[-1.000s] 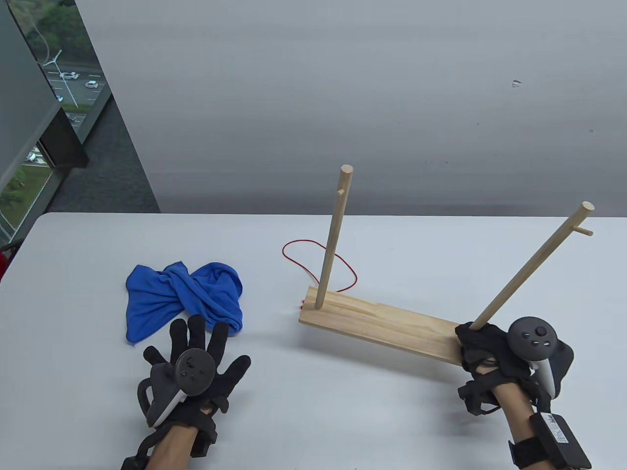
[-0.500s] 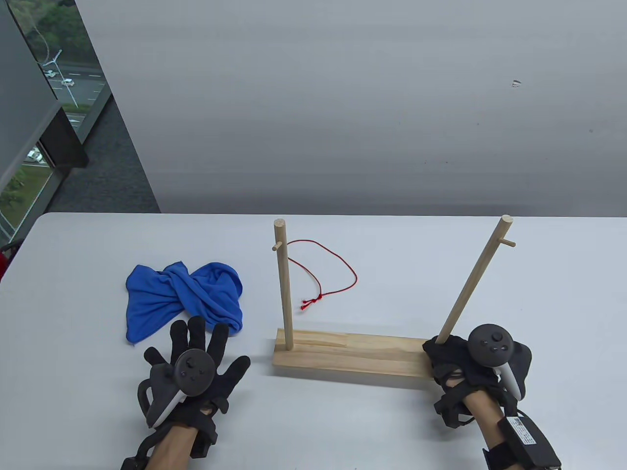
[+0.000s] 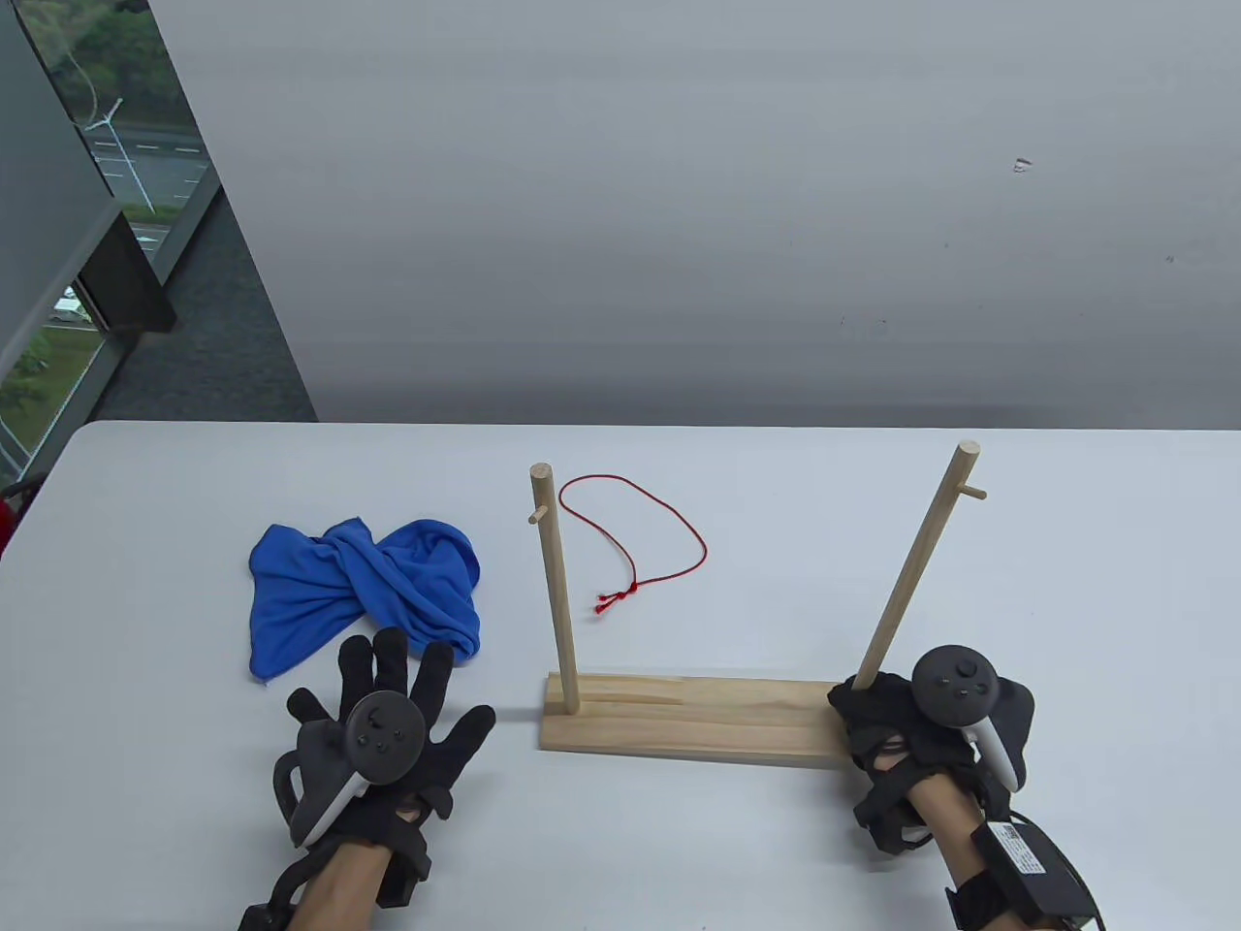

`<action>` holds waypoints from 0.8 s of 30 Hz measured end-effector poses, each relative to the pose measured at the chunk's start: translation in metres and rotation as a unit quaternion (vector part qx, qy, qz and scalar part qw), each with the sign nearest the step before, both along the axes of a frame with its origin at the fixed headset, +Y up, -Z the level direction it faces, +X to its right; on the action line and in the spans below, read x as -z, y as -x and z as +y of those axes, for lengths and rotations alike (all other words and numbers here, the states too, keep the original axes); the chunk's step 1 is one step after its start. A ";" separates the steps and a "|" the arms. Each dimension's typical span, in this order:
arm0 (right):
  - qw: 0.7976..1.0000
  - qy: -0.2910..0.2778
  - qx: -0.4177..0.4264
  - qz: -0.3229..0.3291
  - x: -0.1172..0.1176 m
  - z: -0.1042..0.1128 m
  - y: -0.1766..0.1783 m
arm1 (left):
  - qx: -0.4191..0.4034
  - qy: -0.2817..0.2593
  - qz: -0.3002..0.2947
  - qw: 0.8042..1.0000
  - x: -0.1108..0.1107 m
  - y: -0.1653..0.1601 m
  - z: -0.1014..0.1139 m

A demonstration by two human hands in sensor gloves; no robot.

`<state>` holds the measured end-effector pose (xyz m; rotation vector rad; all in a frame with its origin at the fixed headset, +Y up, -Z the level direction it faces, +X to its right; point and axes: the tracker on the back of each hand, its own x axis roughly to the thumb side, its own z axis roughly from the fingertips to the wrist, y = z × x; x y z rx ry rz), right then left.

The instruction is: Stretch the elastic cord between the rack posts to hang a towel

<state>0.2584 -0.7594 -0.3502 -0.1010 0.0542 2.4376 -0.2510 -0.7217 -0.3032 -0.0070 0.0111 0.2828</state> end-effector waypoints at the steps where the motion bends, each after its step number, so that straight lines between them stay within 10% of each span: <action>1: 1.000 0.006 -0.003 0.000 0.000 -0.002 0.000 | 0.000 0.000 0.000 1.000 0.000 0.000 0.000; 24: 0.999 0.035 0.029 0.009 -0.023 0.015 -0.017 | -0.025 -0.067 0.010 0.997 0.000 0.002 0.003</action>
